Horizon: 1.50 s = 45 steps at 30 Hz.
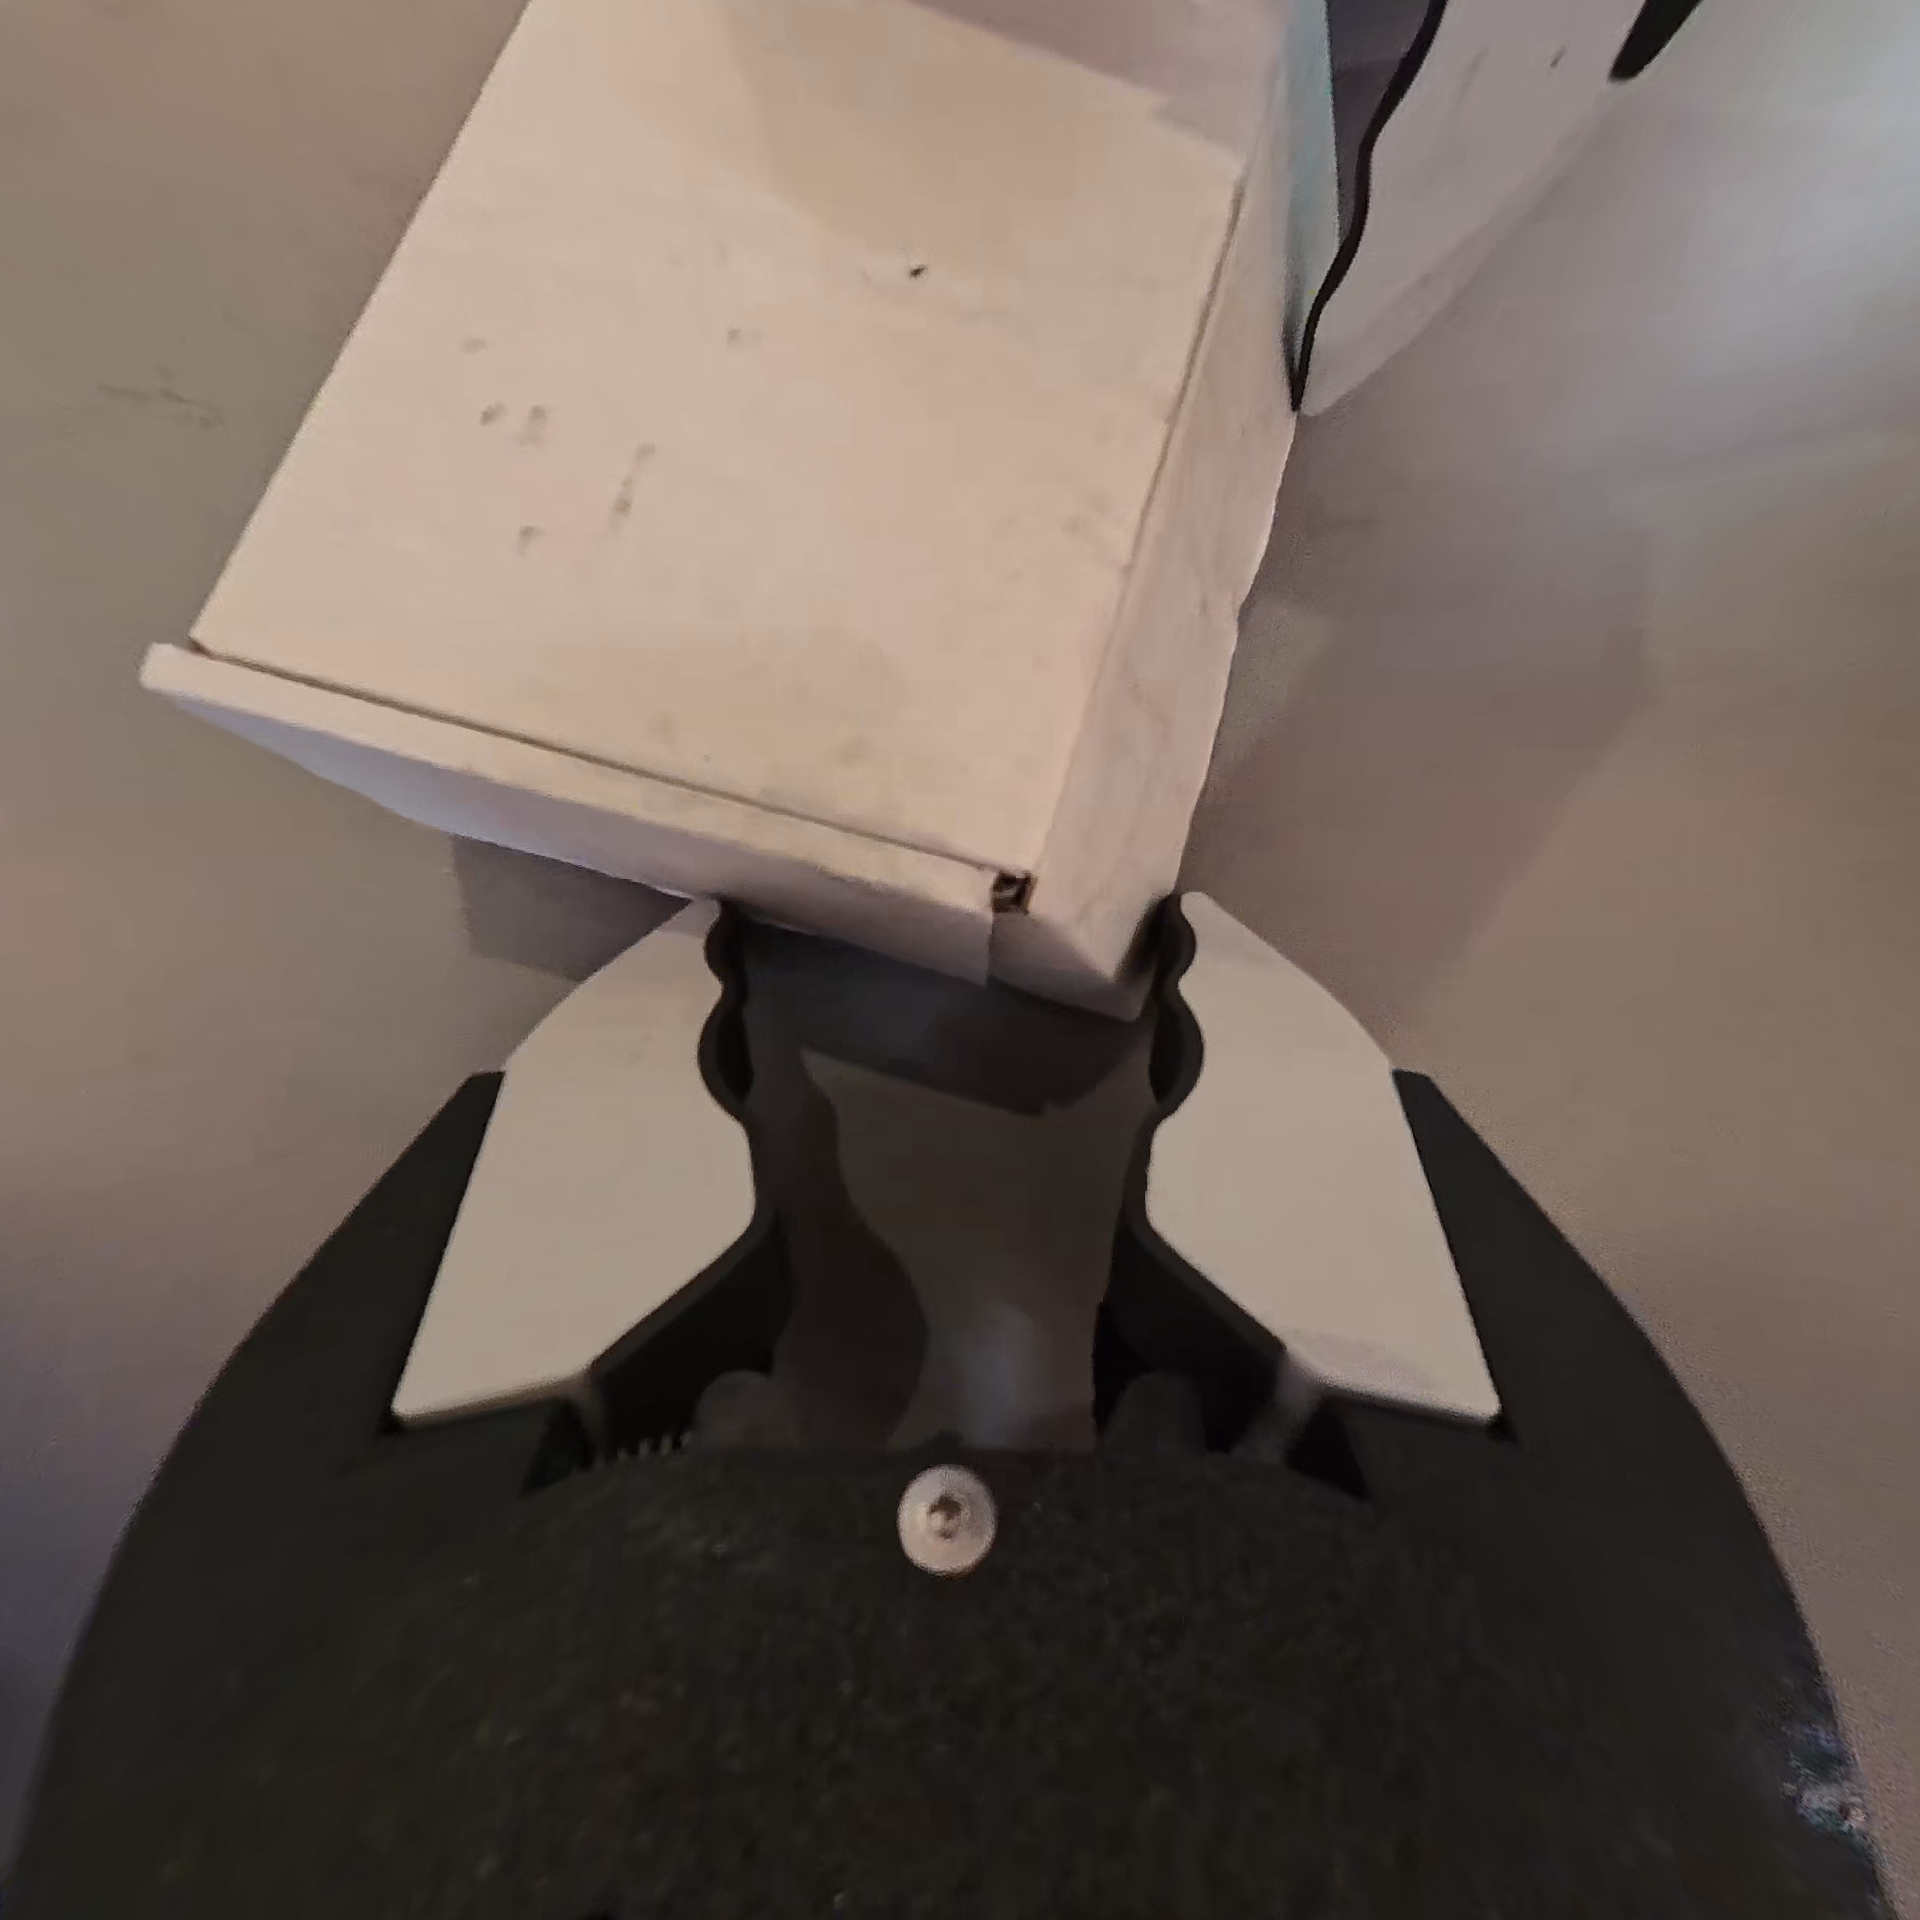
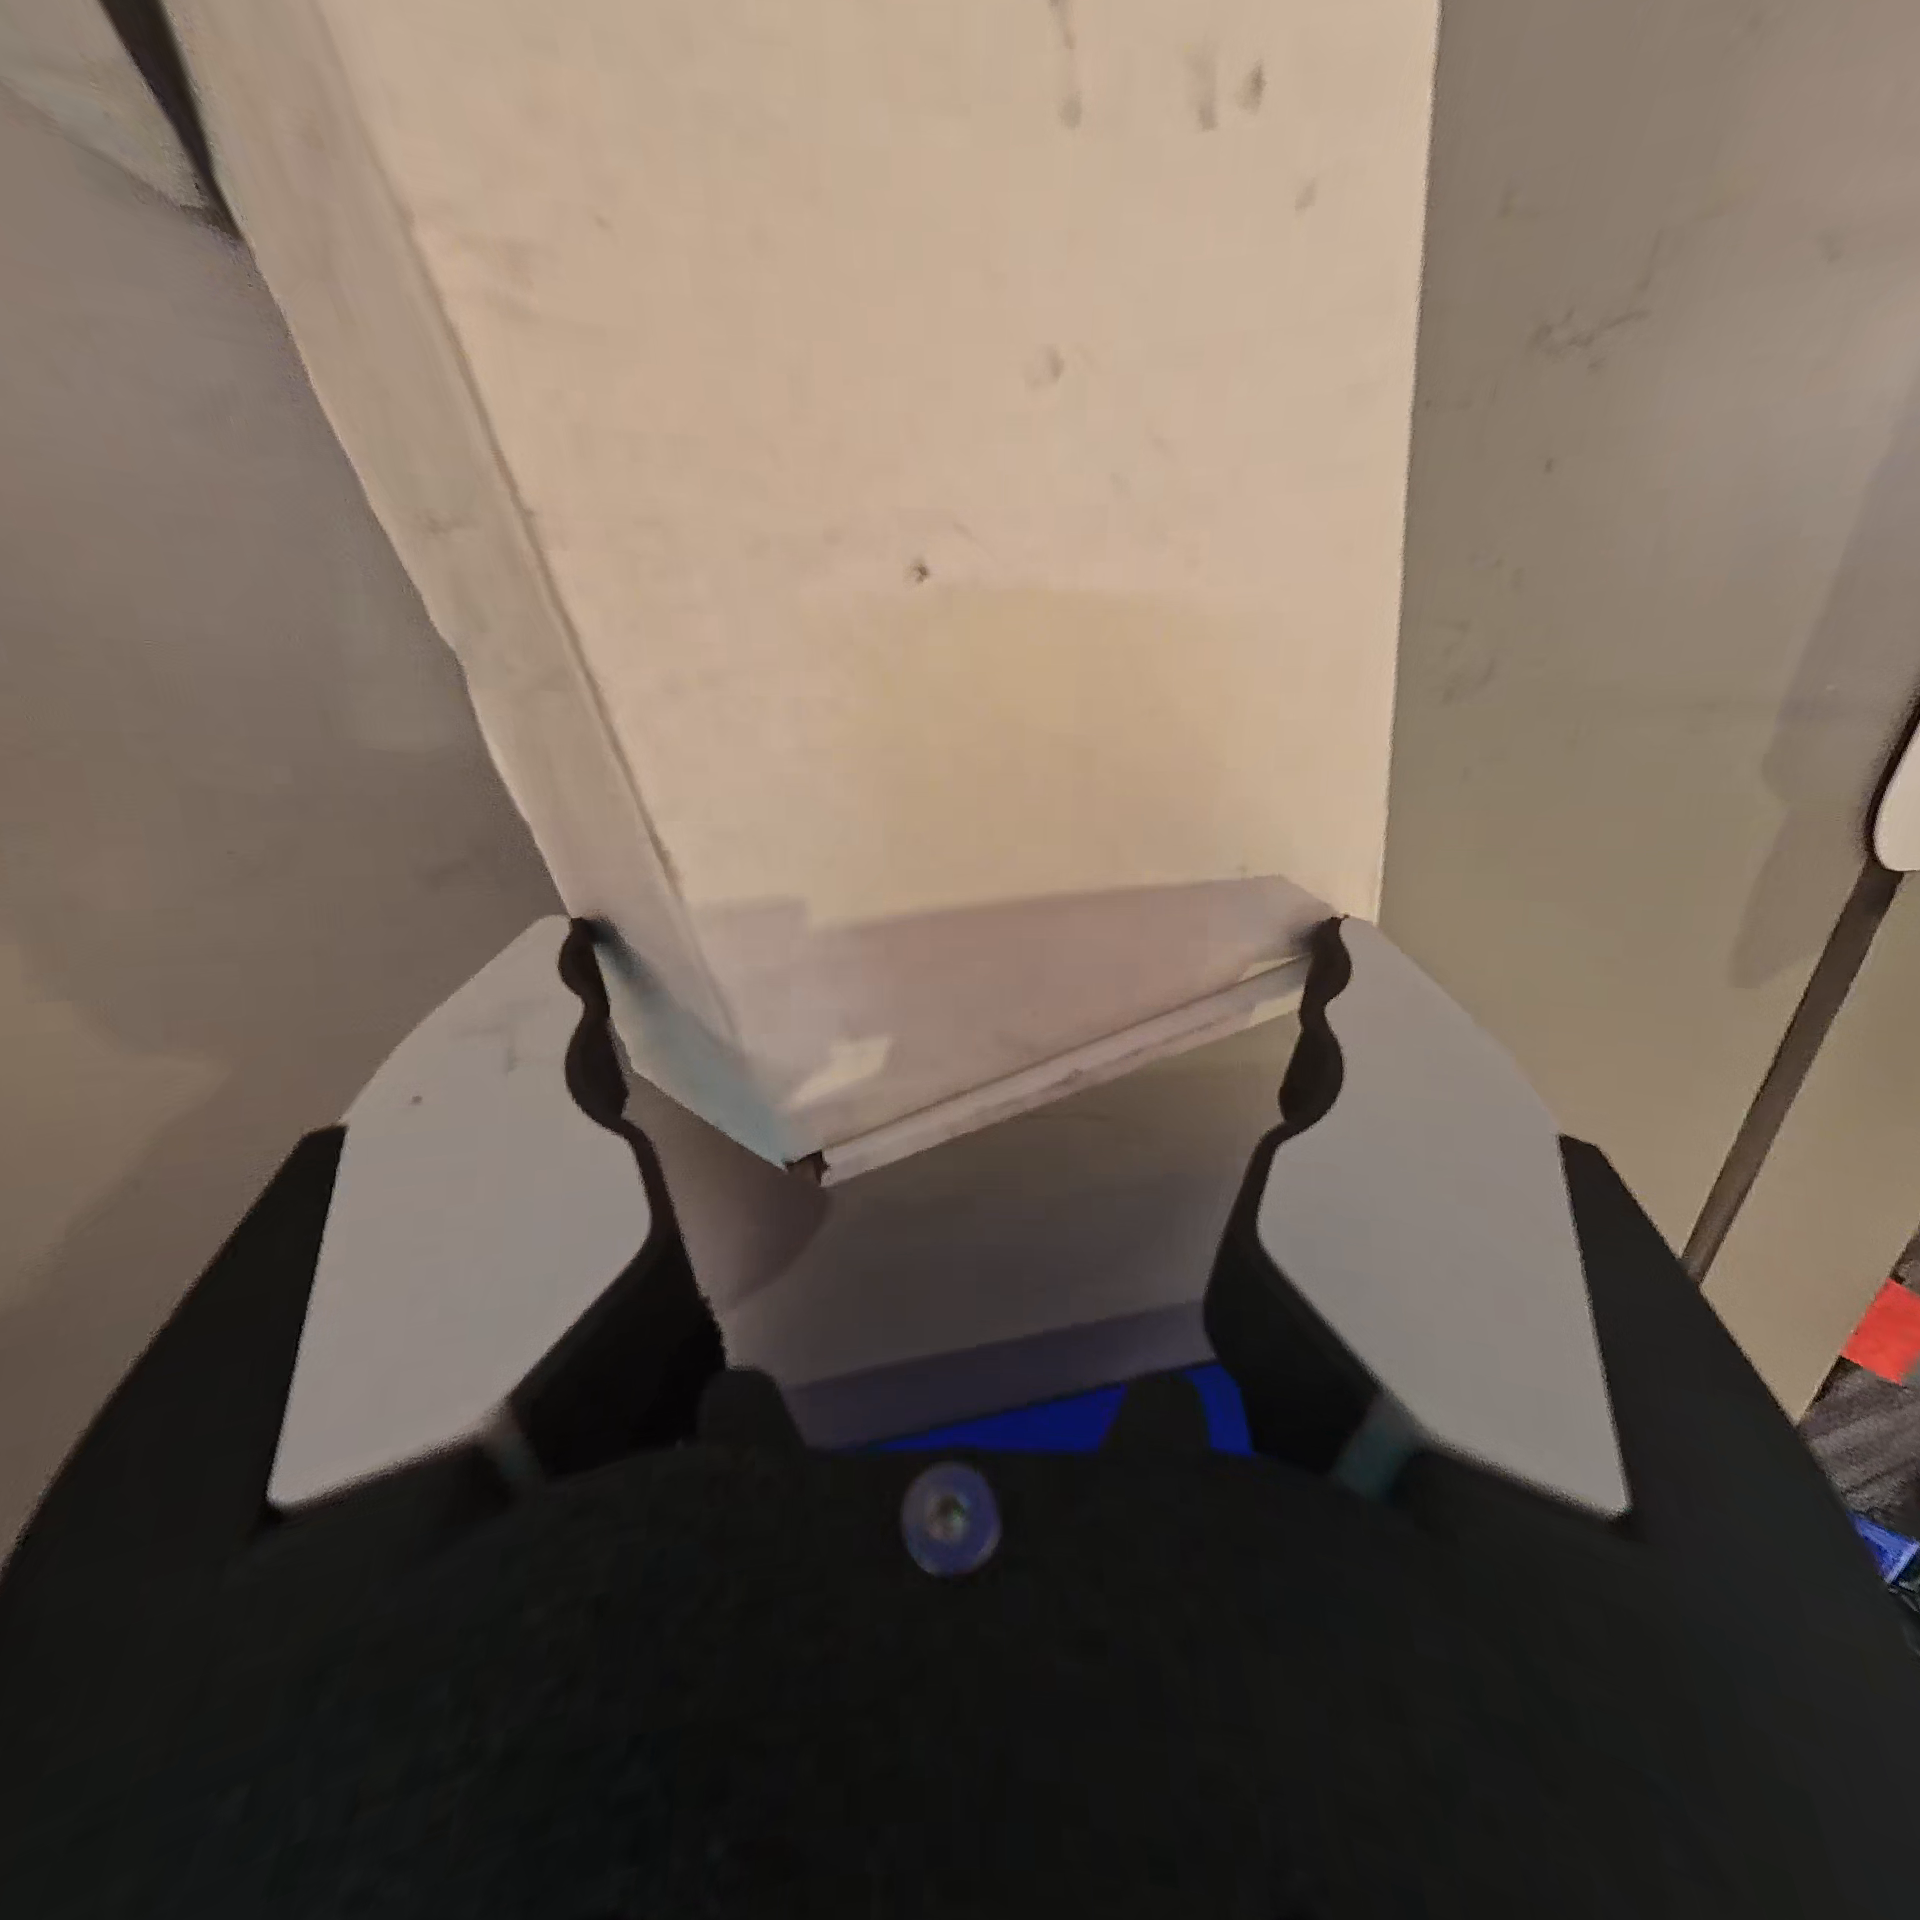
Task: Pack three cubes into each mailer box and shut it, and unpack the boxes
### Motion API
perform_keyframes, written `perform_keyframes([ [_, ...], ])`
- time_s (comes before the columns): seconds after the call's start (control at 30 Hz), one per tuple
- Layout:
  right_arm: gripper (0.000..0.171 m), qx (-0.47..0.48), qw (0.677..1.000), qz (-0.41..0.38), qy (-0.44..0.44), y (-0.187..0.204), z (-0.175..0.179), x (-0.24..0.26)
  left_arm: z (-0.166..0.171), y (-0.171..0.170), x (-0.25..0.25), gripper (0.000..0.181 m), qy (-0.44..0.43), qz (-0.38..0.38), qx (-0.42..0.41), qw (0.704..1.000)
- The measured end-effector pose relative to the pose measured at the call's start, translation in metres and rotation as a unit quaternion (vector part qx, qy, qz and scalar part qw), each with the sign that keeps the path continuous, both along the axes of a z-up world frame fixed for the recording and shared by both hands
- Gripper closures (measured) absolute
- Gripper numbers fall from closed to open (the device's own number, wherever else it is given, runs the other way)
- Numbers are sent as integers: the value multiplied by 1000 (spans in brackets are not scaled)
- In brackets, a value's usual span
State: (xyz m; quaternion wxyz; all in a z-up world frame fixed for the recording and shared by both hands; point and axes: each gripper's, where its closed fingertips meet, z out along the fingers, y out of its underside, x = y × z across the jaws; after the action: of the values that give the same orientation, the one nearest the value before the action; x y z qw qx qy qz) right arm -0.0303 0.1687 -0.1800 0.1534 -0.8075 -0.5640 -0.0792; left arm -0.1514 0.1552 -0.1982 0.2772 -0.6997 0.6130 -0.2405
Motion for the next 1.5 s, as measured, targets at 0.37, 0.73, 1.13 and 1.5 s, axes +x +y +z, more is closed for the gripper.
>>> perform_keyframes([
  [0.37,51,-4,999,39,13,-5,2,1,4,-1,-5,111,-17,-16,-41,999],
  [0.73,66,37,997,48,-56,1,-1,8,1,13,-5,130,-7,9,5,1000],
  [1.13,71,48,988,90,-114,0,-1,15,1,16,-6,134,-6,-1,21,1000],
  [1.5,45,-4,990,39,133,7,40,-39,62,-52,-44,94,-112,19,-85,990],
])
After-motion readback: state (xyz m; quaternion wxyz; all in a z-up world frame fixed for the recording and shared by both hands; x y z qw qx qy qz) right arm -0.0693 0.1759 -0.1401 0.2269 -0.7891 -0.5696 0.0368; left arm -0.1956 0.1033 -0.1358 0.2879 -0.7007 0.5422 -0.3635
